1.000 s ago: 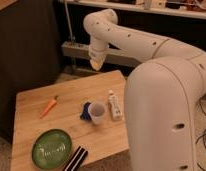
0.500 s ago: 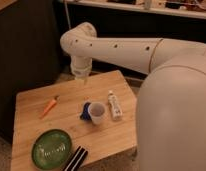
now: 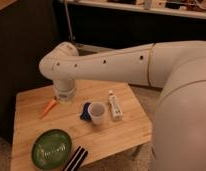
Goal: Move the arm in a circular motion
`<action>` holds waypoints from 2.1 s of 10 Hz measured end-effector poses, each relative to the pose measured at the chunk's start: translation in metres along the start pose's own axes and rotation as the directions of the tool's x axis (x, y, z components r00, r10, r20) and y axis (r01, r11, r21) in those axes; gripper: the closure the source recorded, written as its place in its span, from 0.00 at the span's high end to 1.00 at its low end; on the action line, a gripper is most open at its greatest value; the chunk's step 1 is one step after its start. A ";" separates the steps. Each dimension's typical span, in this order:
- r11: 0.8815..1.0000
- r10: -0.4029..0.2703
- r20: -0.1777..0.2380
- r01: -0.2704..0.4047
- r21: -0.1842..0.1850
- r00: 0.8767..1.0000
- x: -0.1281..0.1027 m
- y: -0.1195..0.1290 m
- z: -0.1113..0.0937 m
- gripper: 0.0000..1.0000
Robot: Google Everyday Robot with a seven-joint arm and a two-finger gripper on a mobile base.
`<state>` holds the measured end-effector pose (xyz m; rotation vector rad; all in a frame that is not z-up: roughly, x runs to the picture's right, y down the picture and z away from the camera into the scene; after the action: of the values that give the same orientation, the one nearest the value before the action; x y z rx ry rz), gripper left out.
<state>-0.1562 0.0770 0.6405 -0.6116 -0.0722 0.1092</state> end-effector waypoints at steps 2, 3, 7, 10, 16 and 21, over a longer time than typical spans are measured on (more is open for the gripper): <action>0.997 -0.018 -0.005 0.017 -0.079 1.000 0.015 0.051 0.027 0.03; 0.995 0.005 -0.005 -0.006 -0.099 1.000 0.027 0.066 0.036 0.03; 0.952 0.283 0.044 -0.275 -0.135 0.958 0.108 0.098 0.057 0.03; 0.873 0.483 0.095 -0.470 -0.131 0.871 0.198 0.075 0.055 0.03; 0.741 0.669 0.172 -0.667 -0.079 0.723 0.301 -0.053 0.032 0.03; 0.729 0.670 0.188 -0.685 0.020 0.718 0.267 -0.193 -0.009 0.03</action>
<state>0.1246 -0.0517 0.7535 -0.5123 -0.0009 0.8874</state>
